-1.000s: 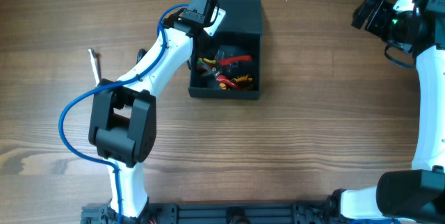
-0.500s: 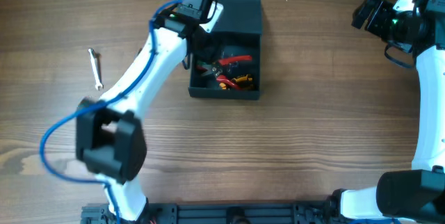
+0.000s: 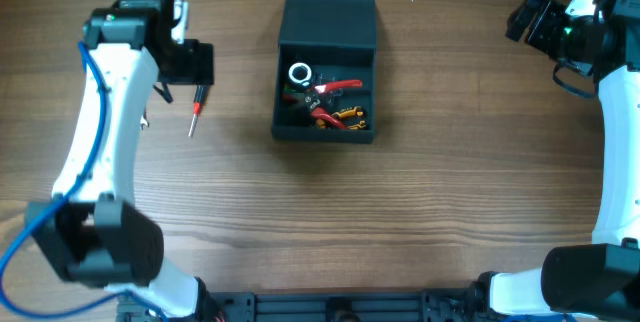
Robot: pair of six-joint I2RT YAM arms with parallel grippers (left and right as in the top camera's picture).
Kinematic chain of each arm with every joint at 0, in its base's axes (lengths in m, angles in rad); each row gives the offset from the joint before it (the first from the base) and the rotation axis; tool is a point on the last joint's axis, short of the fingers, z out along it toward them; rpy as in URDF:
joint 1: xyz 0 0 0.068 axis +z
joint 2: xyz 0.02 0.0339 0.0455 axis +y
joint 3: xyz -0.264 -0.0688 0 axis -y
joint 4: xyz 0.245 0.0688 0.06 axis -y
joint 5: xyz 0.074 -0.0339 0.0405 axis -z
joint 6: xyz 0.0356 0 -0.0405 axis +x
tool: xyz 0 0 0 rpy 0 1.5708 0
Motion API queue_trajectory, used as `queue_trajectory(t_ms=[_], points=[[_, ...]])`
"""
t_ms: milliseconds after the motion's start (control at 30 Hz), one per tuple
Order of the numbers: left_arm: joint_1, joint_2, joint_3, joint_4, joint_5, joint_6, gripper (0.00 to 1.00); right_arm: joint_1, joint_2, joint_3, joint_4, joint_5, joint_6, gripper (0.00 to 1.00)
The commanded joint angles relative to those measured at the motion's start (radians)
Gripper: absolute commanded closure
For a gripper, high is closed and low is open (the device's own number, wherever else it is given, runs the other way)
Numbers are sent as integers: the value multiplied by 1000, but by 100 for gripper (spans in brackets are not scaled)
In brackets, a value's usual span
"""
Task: Pack container
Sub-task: 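Lower the tape measure into the box and open the left gripper, then grasp the red-handled screwdriver with the left gripper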
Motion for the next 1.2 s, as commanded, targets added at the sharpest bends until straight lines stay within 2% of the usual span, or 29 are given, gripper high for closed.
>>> queue_trajectory(t_ms=[0,100,233,333,600,733,900,1167], points=[[61,139,-21,53,129,105,8,0,14,-4,3,-8,11,0],[63,243,-21,75,140,158,10,0,14,-4,3,-8,11,0],[56,358,-21,85,140,249,21,0,14,-4,3,-8,11,0],[56,412,-21,127,139,256,21,0,14,-4,3,-8,11,0],[56,421,-21,282,140,256,22,0,14,-4,3,-8,11,0],[56,423,-21,295,140,256,22,0,14,-4,3,-8,11,0],[56,436,-21,296,139,256,28,0,14,-4,3,-8,11,0],[56,462,-22,298,140,255,31,0,14,-4,3,-8,11,0]])
